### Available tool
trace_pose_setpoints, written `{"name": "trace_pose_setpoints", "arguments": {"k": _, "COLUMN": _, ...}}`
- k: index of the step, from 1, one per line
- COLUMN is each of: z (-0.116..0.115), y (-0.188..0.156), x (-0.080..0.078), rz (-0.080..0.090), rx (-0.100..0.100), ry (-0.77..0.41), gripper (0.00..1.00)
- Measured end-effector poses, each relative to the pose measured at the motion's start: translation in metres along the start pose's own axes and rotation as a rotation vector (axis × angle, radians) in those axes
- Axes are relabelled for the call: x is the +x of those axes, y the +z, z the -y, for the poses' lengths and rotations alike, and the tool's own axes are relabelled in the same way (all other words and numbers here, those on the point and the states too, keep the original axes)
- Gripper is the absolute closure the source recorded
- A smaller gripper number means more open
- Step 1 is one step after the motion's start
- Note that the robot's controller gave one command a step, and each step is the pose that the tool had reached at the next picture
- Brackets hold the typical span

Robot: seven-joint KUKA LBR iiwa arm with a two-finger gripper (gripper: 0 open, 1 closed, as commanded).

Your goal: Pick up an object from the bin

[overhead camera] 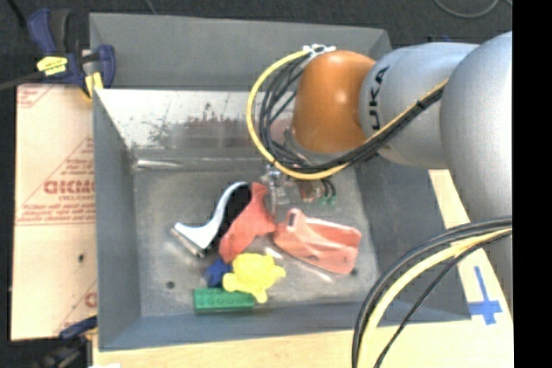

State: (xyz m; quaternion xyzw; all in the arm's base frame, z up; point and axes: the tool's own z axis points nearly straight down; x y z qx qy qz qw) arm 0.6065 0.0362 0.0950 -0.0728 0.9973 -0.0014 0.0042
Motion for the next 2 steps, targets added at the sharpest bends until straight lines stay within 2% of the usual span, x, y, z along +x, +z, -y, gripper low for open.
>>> {"name": "trace_pose_setpoints", "arguments": {"k": 2, "z": 0.0, "y": 0.0, "x": 0.0, "rz": 0.0, "rx": 0.0, "ry": 0.0, "gripper": 1.0}}
